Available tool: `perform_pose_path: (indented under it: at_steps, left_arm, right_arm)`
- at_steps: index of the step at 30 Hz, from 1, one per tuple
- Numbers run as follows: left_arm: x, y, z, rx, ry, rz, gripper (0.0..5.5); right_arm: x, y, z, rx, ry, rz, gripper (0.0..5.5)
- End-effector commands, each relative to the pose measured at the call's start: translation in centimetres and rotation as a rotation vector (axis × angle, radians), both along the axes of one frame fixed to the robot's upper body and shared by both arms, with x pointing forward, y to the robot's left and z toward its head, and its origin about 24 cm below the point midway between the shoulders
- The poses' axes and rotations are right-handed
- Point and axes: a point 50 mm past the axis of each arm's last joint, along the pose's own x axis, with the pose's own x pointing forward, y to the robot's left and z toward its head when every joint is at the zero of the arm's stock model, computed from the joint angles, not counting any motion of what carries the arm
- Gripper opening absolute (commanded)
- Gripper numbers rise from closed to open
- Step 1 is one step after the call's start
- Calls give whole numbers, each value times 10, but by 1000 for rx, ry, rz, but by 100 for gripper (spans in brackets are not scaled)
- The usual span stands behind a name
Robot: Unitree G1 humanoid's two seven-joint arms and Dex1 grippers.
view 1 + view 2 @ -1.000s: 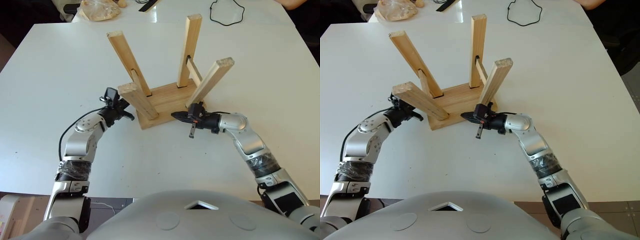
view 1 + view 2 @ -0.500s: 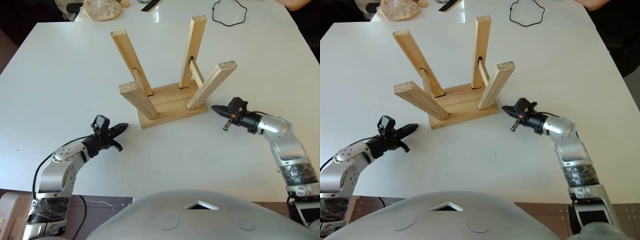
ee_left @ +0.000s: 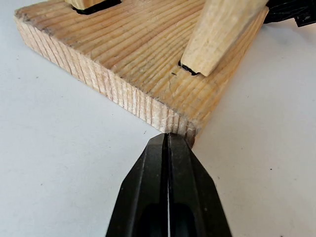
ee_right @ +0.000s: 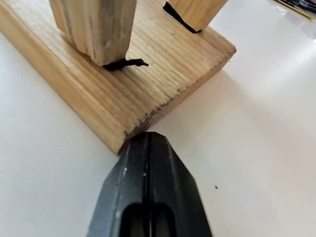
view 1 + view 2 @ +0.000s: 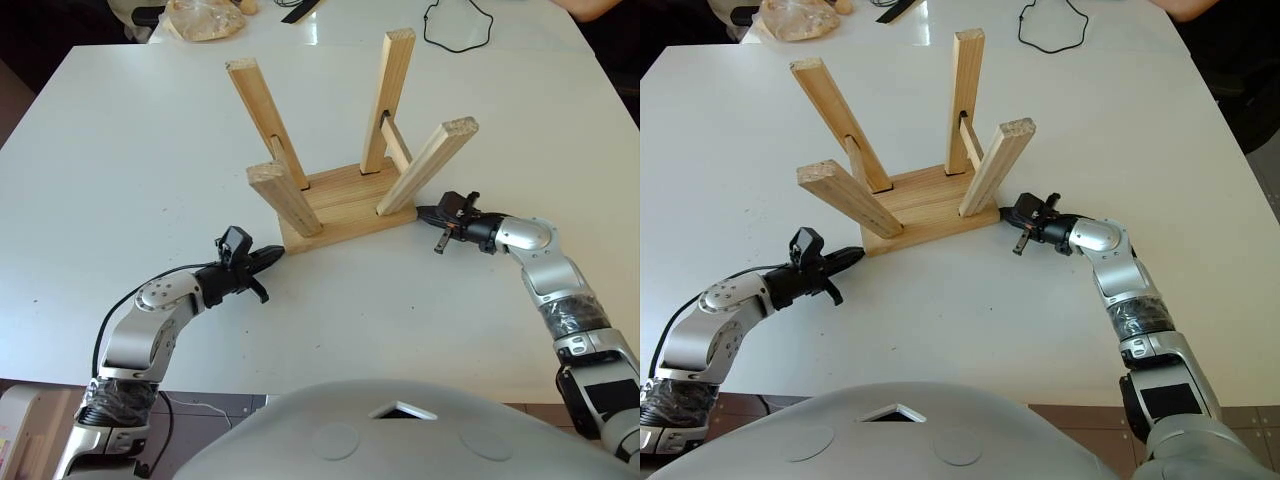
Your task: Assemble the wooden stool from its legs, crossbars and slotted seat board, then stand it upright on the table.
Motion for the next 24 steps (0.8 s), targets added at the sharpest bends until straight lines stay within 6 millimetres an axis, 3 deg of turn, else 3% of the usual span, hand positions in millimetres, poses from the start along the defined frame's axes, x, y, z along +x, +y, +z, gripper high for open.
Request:
perform_pose_path:
  at_steps: [1,7,12,14,20,24]
  left_arm:
    - [-13,0,-18,45,102,6,3]
    - [-15,-8,-12,-7,73,-37,3]
    - [-22,-16,8,-106,39,-108,3]
    - [-18,-18,23,-160,-9,-120,3]
    - [5,-24,93,-349,-235,-136,3]
    - [5,-26,102,-360,-232,-149,3]
  right_arm:
    - [-17,12,-5,40,93,111,0]
    - [-40,4,1,41,156,162,0]
    - [-64,0,12,72,219,209,0]
    - [-70,3,23,118,226,233,0]
    - [-58,13,77,339,113,201,0]
    - [-57,16,88,364,93,209,0]
